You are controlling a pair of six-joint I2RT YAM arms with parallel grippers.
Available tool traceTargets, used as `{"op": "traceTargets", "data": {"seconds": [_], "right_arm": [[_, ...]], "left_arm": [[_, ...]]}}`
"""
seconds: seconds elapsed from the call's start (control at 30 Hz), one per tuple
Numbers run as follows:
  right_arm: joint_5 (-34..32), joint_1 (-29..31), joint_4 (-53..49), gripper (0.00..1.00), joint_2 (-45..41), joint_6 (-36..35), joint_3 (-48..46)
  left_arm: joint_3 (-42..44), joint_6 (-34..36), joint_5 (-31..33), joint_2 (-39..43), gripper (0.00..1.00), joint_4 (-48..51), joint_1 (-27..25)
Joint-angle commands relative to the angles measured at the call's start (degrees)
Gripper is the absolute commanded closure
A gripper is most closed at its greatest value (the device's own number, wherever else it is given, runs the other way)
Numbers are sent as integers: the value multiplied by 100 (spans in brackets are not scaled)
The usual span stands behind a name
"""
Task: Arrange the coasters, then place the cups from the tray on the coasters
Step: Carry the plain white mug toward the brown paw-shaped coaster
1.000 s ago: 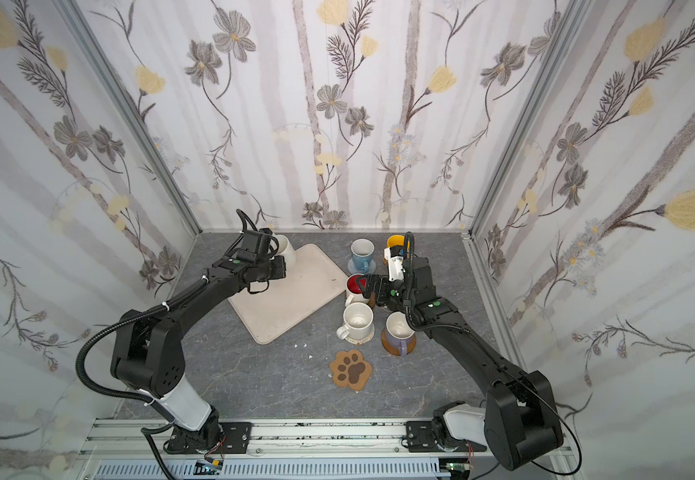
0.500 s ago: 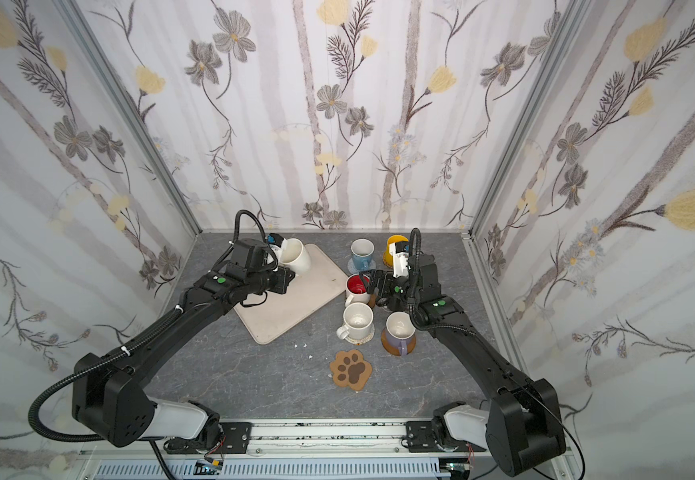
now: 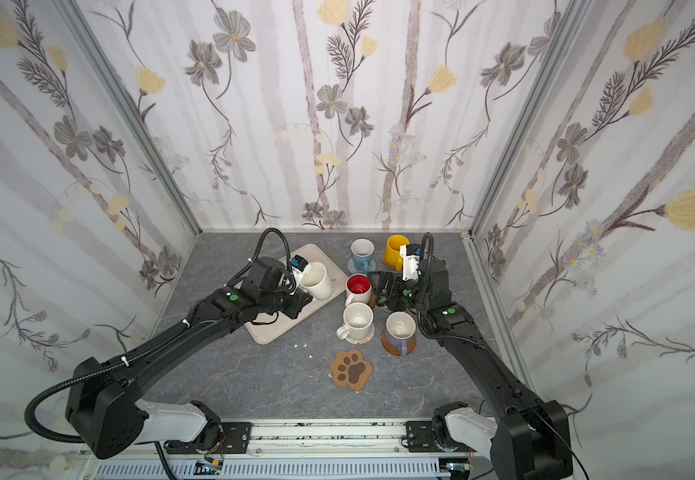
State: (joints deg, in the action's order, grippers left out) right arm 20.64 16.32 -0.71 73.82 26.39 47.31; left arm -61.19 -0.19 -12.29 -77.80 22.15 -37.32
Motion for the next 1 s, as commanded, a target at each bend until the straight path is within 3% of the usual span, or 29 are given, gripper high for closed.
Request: {"op": "traceTargets", "data": {"seconds": [0.0,0.2,0.4,0.67,0.97], "right_arm": [[58,-96,70,0,-116,38,-118],[207,-230,134,0,-276,67,-358],[238,-278,124,0,-323,50,-372],[247,-322,152,0,-327,41,-565],[238,-358,159,0,-298,33,-555]], "left_arm": [[129,-12,-92,-50,100,-374,-195],[556,27,-100,176,100,-712,-831],[883,37,-25,493,100,-870,-1124],[1104,493,-94,703,100,-870,-1726],[1236,921,139,465,100,-870,-2163]]}}
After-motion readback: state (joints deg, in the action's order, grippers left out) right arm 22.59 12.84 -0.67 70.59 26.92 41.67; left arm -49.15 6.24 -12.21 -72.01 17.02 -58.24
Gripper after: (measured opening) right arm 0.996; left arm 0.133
